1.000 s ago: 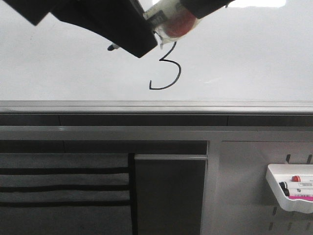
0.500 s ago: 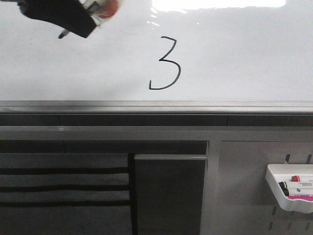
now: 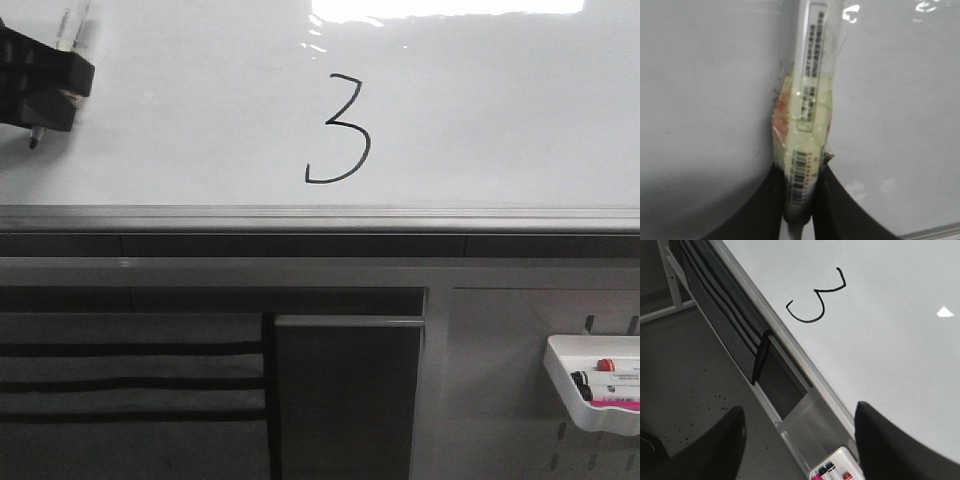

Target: Write number 3 on whiteboard

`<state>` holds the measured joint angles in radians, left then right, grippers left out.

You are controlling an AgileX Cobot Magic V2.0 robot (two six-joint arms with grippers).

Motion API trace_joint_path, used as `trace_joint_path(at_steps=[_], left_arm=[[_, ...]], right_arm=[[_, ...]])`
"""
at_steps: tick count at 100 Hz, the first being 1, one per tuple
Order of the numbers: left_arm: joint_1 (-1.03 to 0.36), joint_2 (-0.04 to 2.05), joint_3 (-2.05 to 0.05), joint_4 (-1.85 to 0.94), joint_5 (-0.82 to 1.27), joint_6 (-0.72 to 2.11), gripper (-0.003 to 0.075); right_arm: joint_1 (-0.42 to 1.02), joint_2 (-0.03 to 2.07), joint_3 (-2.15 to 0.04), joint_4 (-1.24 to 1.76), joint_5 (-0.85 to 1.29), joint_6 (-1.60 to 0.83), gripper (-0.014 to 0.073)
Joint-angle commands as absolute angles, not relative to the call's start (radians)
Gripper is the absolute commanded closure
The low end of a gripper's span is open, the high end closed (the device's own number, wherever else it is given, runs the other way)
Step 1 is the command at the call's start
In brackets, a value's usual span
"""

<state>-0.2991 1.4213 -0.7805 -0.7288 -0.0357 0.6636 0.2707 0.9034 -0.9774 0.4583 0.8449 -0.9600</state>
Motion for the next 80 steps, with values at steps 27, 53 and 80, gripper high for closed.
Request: trace_joint_path(at_steps=[27, 53, 80], left_arm=[[-0.295, 1.421, -0.806, -0.741, -0.084, 0.653, 0.0646], [-0.293, 1.369, -0.806, -0.684, -0.051, 0.655, 0.0258], [-0.217, 1.121, -0.806, -0.548, 0.284, 0.655, 0.0260]], right_arm=[[0.265, 0.893, -1.012, 0.481, 0.803, -0.954, 0.0176], [0.265, 0.893, -1.012, 0.396, 0.811, -0.721, 0.0176], [0.242, 0.855, -1.010, 0.261, 0.850, -0.264, 0.0176]])
